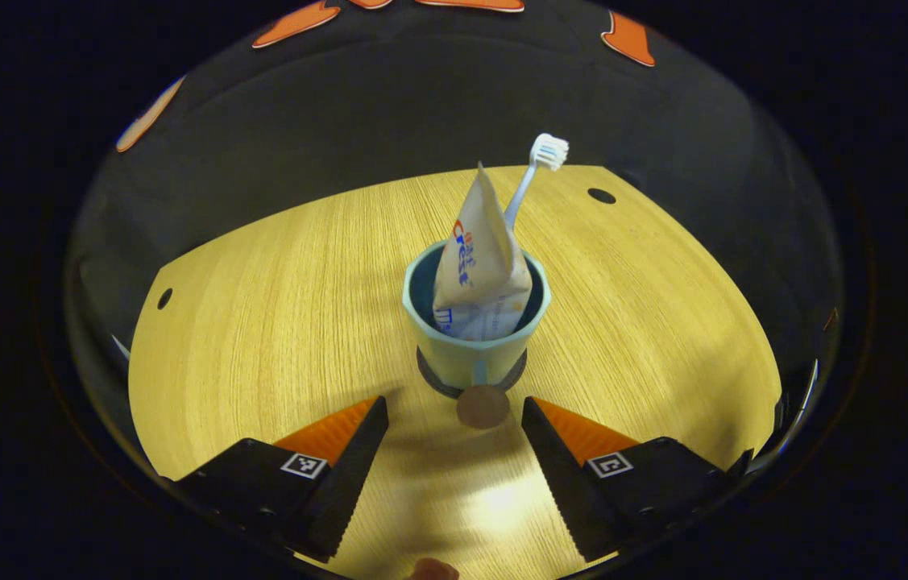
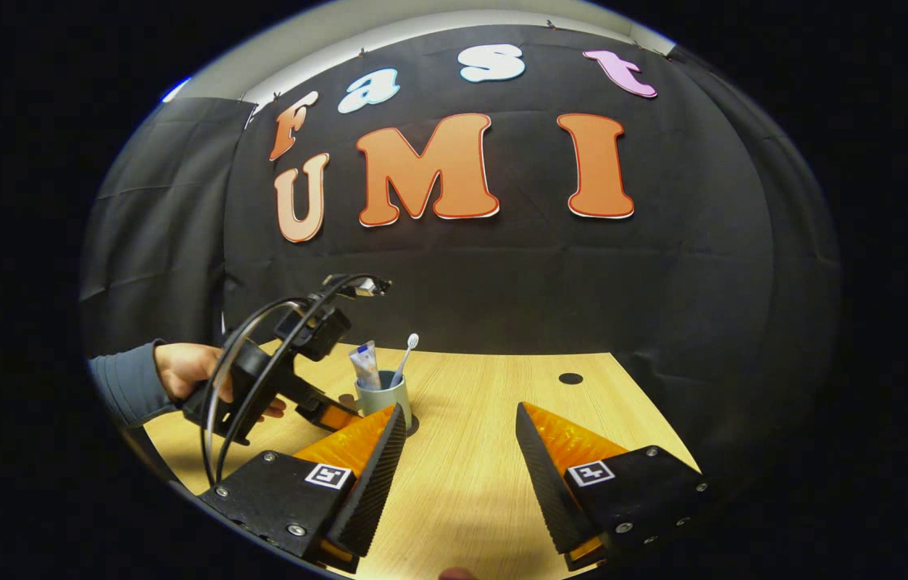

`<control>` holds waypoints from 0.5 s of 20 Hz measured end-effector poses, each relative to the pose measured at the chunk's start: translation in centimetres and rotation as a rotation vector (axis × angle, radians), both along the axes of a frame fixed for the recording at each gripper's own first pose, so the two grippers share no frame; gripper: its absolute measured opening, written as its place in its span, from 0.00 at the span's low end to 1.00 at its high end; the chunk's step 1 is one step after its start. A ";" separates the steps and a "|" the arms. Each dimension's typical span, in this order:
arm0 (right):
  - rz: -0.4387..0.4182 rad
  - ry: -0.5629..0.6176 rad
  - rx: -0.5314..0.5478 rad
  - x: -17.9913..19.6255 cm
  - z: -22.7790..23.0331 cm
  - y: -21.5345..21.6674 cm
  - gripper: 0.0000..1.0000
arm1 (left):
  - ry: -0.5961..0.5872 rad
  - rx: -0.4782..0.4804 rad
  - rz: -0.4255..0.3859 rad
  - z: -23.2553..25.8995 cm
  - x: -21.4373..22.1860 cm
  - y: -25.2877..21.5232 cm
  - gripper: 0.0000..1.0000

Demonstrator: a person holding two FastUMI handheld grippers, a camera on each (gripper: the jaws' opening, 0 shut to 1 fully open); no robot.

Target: Put the toothbrush and toothpaste on the desktop into the cup, then pick up the cup and place it on the coaster on the desktop.

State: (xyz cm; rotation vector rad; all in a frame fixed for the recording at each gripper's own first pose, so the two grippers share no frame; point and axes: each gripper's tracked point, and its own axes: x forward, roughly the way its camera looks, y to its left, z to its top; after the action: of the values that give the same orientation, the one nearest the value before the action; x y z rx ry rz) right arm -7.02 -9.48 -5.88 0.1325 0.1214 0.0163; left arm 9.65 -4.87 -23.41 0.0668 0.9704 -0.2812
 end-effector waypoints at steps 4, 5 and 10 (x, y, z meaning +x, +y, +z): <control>-0.019 -0.030 -0.003 1.1 1.1 1.5 0.83 | -0.183 0.012 0.004 3.8 0.3 0.8 1.00; -0.019 -0.041 -0.001 1.4 1.4 2.0 0.83 | -0.227 0.016 0.007 5.1 0.2 1.1 1.00; -0.010 -0.091 0.045 2.7 2.9 4.6 0.86 | -0.414 0.102 0.062 9.8 -0.3 5.1 1.00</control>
State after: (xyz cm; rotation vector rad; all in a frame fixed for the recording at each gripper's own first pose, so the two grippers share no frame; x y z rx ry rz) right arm -4.33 -4.90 -3.00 0.1769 0.0295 0.0151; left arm 9.32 0.28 -13.61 0.1809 0.5731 -0.1511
